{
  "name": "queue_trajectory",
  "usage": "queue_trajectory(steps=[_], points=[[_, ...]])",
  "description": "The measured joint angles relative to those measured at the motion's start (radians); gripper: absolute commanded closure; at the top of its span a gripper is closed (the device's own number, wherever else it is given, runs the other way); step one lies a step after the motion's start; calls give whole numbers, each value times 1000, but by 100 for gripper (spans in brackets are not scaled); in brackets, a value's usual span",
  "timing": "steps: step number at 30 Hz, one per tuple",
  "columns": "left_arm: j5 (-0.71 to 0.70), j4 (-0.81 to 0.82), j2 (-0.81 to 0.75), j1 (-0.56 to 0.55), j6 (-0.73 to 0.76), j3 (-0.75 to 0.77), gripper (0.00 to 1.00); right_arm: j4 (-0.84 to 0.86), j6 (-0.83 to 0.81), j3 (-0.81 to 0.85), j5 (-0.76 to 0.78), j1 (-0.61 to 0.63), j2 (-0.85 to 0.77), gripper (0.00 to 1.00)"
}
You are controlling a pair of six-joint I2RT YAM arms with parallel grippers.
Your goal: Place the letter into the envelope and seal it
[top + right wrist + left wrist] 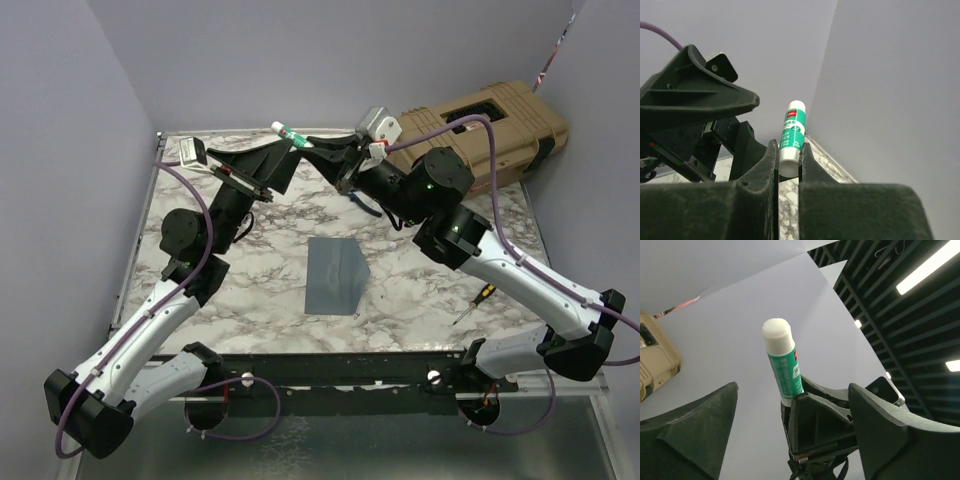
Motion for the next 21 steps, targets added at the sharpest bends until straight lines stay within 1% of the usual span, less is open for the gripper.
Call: queue_trajectory(steps=[1, 5, 8, 9, 13, 15, 17, 19, 21], points=[[0, -17, -8, 0, 9, 2, 1, -13, 2, 6, 3, -1, -2, 100], [-1, -93, -21, 0, 51, 29, 1, -84, 15, 13, 2, -1, -15, 100], [7, -170, -19, 0, 89, 81, 1, -131, 29, 13, -6, -1, -29, 100], [14, -193, -18, 1, 95, 99, 4, -144, 34, 13, -9, -1, -34, 100], [84, -286, 3, 18, 108, 177, 20, -184, 45, 9, -21, -1, -58, 100], [128, -330, 15, 28, 109, 203, 30, -190, 48, 9, -25, -2, -66, 100], [167, -367, 26, 36, 109, 222, 44, -193, 53, 6, -32, -2, -70, 100], [193, -394, 32, 40, 107, 230, 56, -193, 57, -1, -40, -4, -72, 100], [216, -430, 34, 46, 97, 230, 65, -193, 60, -5, -44, -6, -73, 100]])
